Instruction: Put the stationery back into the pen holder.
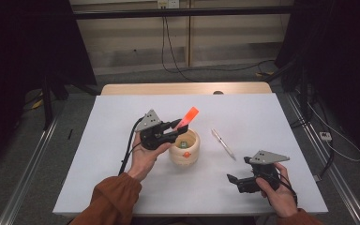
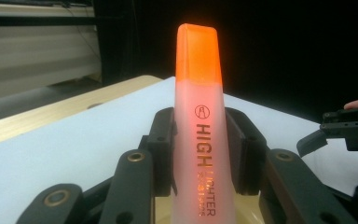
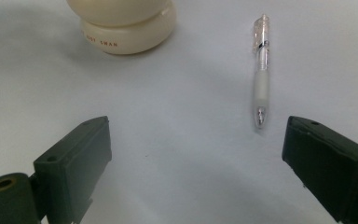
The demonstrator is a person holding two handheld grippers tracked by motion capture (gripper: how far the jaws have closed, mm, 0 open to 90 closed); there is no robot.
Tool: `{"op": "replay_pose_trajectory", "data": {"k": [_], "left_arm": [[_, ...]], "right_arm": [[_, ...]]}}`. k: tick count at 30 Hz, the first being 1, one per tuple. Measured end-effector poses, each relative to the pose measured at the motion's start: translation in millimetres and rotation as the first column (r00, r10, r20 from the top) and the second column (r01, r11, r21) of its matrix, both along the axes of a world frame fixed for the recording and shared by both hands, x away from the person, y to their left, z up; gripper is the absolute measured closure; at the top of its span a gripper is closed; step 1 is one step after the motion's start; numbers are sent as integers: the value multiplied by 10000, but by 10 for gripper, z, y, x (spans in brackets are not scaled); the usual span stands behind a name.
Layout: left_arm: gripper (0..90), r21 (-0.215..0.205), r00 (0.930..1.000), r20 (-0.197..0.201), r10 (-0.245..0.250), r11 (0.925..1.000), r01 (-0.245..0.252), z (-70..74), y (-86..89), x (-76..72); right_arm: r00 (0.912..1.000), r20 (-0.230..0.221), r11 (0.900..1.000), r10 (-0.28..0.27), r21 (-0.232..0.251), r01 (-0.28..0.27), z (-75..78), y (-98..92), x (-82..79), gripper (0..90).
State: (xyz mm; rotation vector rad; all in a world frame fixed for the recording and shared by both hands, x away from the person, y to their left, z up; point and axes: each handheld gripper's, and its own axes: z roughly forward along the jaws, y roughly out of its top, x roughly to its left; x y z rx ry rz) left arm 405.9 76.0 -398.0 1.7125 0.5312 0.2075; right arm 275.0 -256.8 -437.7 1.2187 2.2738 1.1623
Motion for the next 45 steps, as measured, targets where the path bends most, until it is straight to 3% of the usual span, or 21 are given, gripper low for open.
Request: {"op": "replay_pose_trajectory", "data": {"k": [8,15,22,24,28,32,38,39,43,45], "left_arm": [[662,613,9991,-165,-398,9973,407,-96,-148,2],[662,988,9987,-293,-422,9941,449,-142,-177,4],[660,1588,9970,-595,-503,9855,592,-183,-159,29],[659,1912,9972,-517,-535,9796,625,-198,-163,27],[657,2130,9954,-679,-669,9738,800,-219,-164,21],[649,2134,9948,-722,-721,9732,860,-221,-166,19],[531,2005,9909,-953,-947,9732,1123,-197,-179,-21],[504,2124,9918,-903,-907,9712,1081,-185,-177,-30],[428,2016,9925,-988,-713,9753,902,-145,-143,-33],[348,2057,9945,-890,-554,9759,727,-121,-109,-24]], "right_arm": [[10000,15,10000,77,8,-77,2,2,-7,80],[9999,9,9999,137,-4,-137,2,6,-8,80],[9998,-19,9998,196,-15,-196,4,10,-7,79],[9998,-19,9998,183,-17,-183,3,8,-6,79],[9998,-19,9998,205,-23,-205,1,12,-6,79],[9998,-36,9998,201,-19,-201,0,12,-5,79],[9997,-63,9997,234,1,-234,-1,13,-4,79],[9997,-70,9997,237,14,-237,-1,13,-4,79],[9997,-80,9997,232,15,-232,0,15,-3,79],[9998,-34,9998,215,0,-215,-1,13,1,79]]}}
